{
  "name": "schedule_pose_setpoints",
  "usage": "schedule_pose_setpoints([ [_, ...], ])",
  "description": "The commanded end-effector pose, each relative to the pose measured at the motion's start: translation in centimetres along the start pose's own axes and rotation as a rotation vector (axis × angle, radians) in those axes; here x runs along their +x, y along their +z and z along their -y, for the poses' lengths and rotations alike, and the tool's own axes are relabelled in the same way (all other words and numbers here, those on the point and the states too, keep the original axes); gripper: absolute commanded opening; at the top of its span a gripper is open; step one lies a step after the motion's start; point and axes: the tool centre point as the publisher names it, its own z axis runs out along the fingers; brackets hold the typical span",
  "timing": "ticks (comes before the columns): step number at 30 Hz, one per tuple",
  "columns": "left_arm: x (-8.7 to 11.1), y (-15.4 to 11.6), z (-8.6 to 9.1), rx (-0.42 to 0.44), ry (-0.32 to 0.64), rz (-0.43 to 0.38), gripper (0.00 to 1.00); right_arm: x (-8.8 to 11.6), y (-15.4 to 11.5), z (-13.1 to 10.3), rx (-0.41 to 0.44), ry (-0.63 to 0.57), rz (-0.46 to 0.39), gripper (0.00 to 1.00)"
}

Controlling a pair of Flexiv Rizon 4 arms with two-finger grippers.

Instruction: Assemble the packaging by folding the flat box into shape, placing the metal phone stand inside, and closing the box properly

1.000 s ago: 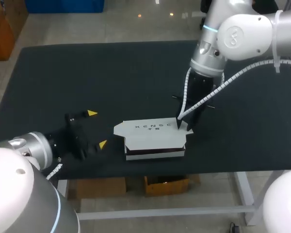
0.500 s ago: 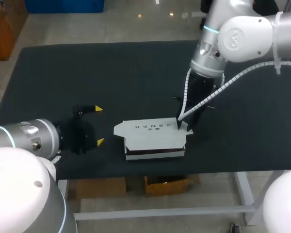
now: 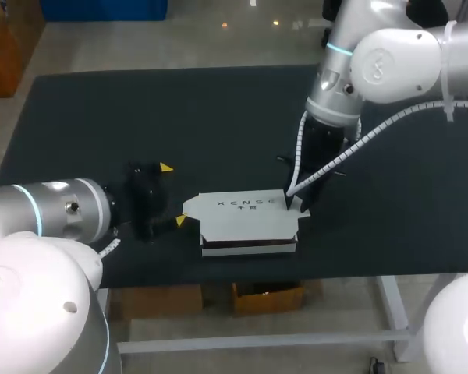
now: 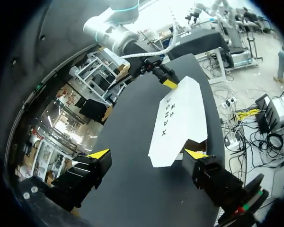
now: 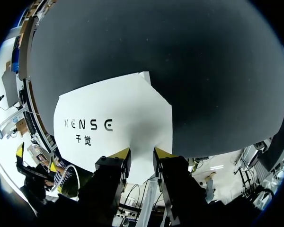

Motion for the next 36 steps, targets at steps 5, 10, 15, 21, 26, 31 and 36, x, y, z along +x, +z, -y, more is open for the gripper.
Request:
schedule_pose_setpoints([
  [5,-2.5,-0.3,1.1,-0.495,-0.453,-0.291,1.00,-0.1,0.4,0.2,-0.003,0.003,-0.003,0.28],
  [10,-2.6,-0.3,1.0,-0.534,-0.442,-0.270,1.00,-0.2,0.4,0.1,-0.004,0.005,-0.004,0.29],
  [15,-2.6,-0.3,1.0,-0.534,-0.442,-0.270,1.00,-0.3,0.2,-0.1,-0.010,0.004,-0.004,0.29],
  [21,-2.6,-0.3,1.0,-0.534,-0.442,-0.270,1.00,-0.3,-0.1,-0.2,-0.019,0.001,-0.007,0.29],
  [26,-3.3,0.5,1.9,-0.620,-0.639,-0.316,1.00,-0.3,-0.2,-0.3,-0.023,0.002,-0.006,0.28],
  [31,-3.2,1.2,2.4,-0.708,-0.810,-0.349,1.00,-0.3,-0.2,-0.4,-0.023,0.003,-0.006,0.28],
  [36,-2.8,2.1,2.4,-0.867,-1.096,-0.401,1.00,-0.3,-0.2,-0.4,-0.023,0.004,-0.005,0.27],
])
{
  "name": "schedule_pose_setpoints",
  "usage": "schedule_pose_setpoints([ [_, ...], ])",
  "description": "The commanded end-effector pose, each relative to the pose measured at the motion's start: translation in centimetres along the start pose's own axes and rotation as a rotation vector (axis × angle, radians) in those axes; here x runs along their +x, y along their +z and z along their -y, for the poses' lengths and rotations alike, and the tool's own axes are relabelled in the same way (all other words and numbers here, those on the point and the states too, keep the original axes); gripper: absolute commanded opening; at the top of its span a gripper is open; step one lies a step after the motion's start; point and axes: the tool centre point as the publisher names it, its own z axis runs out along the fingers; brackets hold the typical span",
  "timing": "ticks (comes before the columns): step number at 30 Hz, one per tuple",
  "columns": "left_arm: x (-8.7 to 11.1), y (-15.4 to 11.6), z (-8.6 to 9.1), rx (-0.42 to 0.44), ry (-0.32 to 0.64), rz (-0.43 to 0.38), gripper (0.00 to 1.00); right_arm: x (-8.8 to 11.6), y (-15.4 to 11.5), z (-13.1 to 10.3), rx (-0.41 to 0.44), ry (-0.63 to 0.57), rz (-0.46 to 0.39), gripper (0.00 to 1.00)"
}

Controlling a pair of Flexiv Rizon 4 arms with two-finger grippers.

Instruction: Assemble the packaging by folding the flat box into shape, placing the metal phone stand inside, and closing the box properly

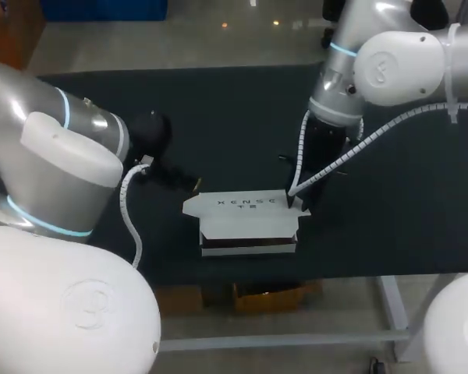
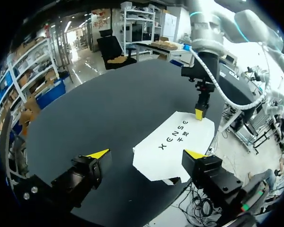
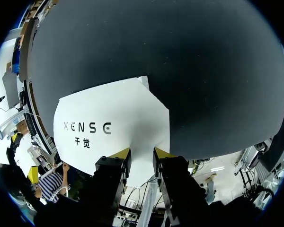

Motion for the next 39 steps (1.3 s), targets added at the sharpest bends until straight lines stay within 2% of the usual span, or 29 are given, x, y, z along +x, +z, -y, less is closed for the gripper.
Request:
schedule_pose_setpoints([
  [1,0.1,1.0,0.6,-0.628,-0.376,0.002,1.00,0.0,0.1,0.0,-0.001,0.000,0.001,0.28],
  [16,0.1,1.0,0.6,-0.628,-0.376,0.002,1.00,0.2,0.0,-0.1,-0.001,0.002,0.009,0.27],
  [19,-0.5,1.6,1.4,-0.648,-0.504,-0.085,1.00,0.2,0.0,-0.1,-0.002,0.002,0.009,0.27],
  [20,-0.6,1.8,1.3,-0.658,-0.516,-0.098,1.00,0.2,0.0,-0.1,-0.002,0.003,0.010,0.27],
  [21,-0.6,2.1,1.2,-0.669,-0.574,-0.102,1.00,0.2,0.0,0.0,-0.002,0.003,0.011,0.27],
  [24,-0.6,2.6,0.9,-0.696,-0.630,-0.120,1.00,0.1,0.1,0.0,0.000,0.005,0.012,0.27],
  [28,-0.4,3.1,0.2,-0.708,-0.650,-0.135,1.00,0.0,0.1,-0.1,0.001,0.006,0.012,0.27],
  [29,-0.4,3.2,0.1,-0.716,-0.688,-0.136,1.00,0.0,0.2,-0.1,0.001,0.006,0.012,0.27],
  [35,-0.5,3.6,0.1,-0.778,-0.761,-0.186,1.00,0.0,0.2,-0.1,0.000,0.005,0.012,0.27],
  [37,-0.3,3.5,0.0,-0.823,-0.773,-0.213,1.00,0.0,0.2,0.0,0.000,0.006,0.012,0.26],
  [39,-0.3,3.5,0.1,-0.829,-0.766,-0.204,1.00,0.0,0.2,0.0,0.000,0.008,0.012,0.26],
])
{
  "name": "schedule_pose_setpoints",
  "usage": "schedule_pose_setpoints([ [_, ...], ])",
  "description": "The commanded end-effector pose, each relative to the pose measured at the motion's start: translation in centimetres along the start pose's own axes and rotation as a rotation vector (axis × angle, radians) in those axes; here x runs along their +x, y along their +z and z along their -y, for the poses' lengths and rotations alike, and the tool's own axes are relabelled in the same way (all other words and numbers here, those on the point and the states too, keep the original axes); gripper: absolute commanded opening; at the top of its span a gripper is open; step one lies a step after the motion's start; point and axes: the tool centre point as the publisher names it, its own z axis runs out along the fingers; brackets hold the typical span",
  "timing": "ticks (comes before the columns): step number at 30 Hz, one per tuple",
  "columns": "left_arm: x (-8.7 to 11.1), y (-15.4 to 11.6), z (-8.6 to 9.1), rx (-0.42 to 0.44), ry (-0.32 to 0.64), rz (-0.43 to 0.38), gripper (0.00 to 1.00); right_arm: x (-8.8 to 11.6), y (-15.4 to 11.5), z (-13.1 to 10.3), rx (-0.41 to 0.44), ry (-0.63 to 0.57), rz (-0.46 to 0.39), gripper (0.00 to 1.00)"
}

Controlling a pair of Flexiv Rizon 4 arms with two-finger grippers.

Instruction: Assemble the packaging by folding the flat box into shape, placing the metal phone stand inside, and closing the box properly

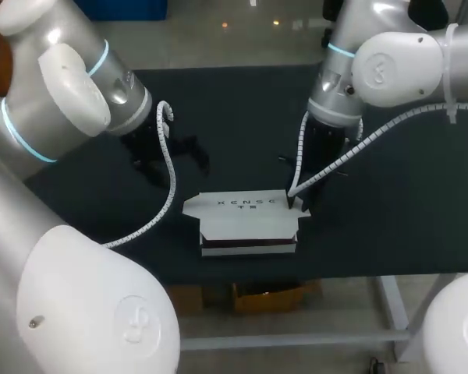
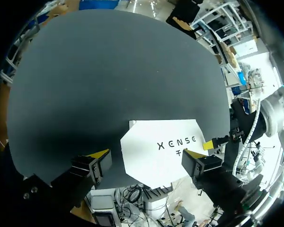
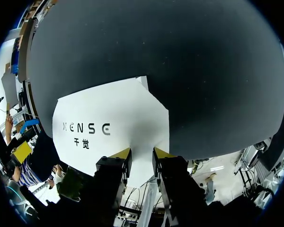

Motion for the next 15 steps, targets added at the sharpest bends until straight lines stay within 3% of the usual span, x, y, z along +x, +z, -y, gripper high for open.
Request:
schedule_pose_setpoints([
  [1,0.3,-0.2,0.5,-0.462,-0.004,0.021,1.00,0.0,0.1,0.0,0.001,0.002,0.001,0.26],
  [11,0.3,-0.2,0.5,-0.462,-0.004,0.021,1.00,-0.1,0.0,0.0,0.003,0.002,0.004,0.27],
  [15,1.6,1.0,1.4,-0.511,-0.131,0.009,1.00,0.0,0.0,0.0,0.003,0.002,0.004,0.26],
])
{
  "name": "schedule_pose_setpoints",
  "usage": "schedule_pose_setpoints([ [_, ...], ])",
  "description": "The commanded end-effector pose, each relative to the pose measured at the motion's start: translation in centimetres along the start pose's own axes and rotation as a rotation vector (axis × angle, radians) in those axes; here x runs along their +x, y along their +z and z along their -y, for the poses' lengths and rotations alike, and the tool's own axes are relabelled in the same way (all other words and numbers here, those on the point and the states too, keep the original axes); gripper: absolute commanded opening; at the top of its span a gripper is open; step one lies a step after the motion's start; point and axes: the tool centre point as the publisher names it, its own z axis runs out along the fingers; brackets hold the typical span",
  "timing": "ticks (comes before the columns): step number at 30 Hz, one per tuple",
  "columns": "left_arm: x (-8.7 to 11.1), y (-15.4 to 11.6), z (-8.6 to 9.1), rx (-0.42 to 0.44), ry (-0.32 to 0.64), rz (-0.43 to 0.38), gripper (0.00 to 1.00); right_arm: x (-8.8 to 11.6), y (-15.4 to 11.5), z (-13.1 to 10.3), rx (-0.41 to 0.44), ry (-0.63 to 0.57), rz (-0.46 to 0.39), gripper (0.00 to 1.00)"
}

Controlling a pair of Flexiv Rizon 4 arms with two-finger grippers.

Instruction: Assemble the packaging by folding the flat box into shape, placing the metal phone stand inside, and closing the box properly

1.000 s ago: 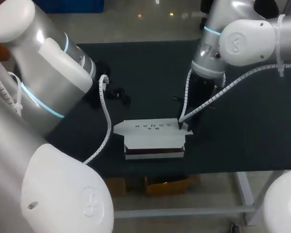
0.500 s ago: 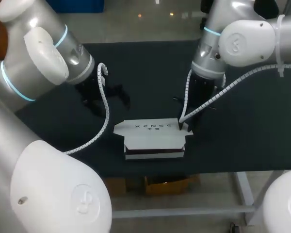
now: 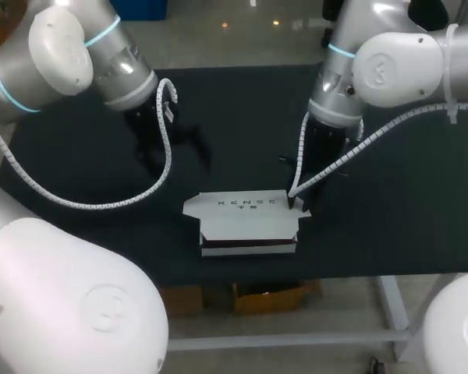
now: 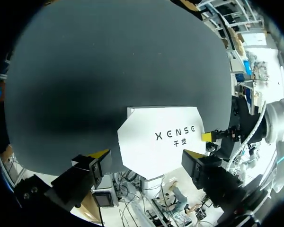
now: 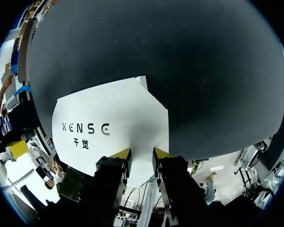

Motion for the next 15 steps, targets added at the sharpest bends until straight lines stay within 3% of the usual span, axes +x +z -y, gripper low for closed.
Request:
schedule_pose_setpoints([
  [1,1.1,1.2,1.1,-0.288,-0.097,0.001,1.00,0.1,0.0,0.0,0.002,0.001,0.003,0.26],
  [4,1.2,1.8,0.8,-0.270,-0.127,-0.019,1.00,0.1,0.0,0.0,0.003,0.002,0.003,0.25],
  [5,1.1,1.9,0.6,-0.262,-0.111,-0.018,0.93,0.1,0.0,0.0,0.003,0.003,0.003,0.25],
  [6,1.0,2.0,0.4,-0.261,-0.110,-0.017,0.64,0.1,0.0,0.0,0.004,0.003,0.003,0.25],
  [7,0.9,2.1,0.3,-0.257,-0.115,-0.018,0.60,0.1,0.0,0.0,0.004,0.003,0.004,0.25],
  [15,0.4,3.2,-1.3,-0.211,-0.111,-0.011,0.69,0.2,0.1,0.0,0.004,0.000,0.005,0.24],
])
